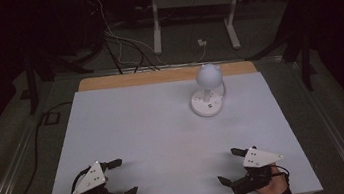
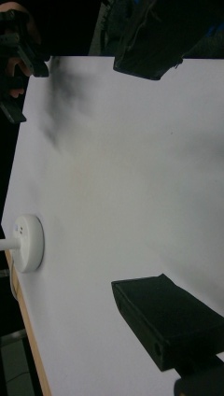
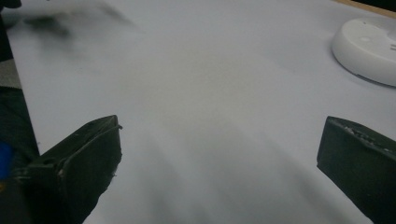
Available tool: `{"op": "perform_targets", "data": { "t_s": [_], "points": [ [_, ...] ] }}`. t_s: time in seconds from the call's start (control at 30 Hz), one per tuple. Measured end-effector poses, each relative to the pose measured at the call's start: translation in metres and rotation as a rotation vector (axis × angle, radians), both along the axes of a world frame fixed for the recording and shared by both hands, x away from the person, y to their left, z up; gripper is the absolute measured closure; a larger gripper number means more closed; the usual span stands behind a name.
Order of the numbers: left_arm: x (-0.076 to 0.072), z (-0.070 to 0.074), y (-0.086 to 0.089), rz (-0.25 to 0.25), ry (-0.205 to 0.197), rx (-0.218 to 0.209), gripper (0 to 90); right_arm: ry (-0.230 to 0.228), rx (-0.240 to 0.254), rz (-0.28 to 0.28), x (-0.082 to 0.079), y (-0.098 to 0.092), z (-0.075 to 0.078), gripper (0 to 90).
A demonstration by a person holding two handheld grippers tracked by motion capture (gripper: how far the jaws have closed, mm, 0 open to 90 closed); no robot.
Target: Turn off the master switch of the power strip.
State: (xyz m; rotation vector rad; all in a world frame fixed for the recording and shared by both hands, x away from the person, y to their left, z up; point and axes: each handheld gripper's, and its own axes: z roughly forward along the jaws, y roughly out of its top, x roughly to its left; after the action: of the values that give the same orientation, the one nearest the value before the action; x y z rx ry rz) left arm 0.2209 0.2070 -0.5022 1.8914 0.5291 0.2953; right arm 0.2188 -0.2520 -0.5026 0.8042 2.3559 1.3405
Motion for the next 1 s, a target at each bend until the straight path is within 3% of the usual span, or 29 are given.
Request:
{"op": "perform_targets", "data": {
  "t_s": [0.2,0.33,0.53,1.0],
  "points": [
    [0.000,0.000,0.000,-0.001,0.001,-0.004,0.4,0.006,-0.005,0.014,-0.001,0.007,0.005,0.0],
    [0.000,0.000,0.000,0.001,0.002,-0.004,0.3,0.004,0.031,0.005,0.000,0.007,0.010,0.0],
    [0.000,0.000,0.000,0.002,0.004,-0.004,0.3,0.016,0.044,-0.002,-0.001,0.006,0.016,0.0],
    [0.000,0.000,0.000,0.004,0.001,-0.005,0.4,-0.037,0.054,-0.006,0.010,0.010,0.043,0.0]
  ]
}}
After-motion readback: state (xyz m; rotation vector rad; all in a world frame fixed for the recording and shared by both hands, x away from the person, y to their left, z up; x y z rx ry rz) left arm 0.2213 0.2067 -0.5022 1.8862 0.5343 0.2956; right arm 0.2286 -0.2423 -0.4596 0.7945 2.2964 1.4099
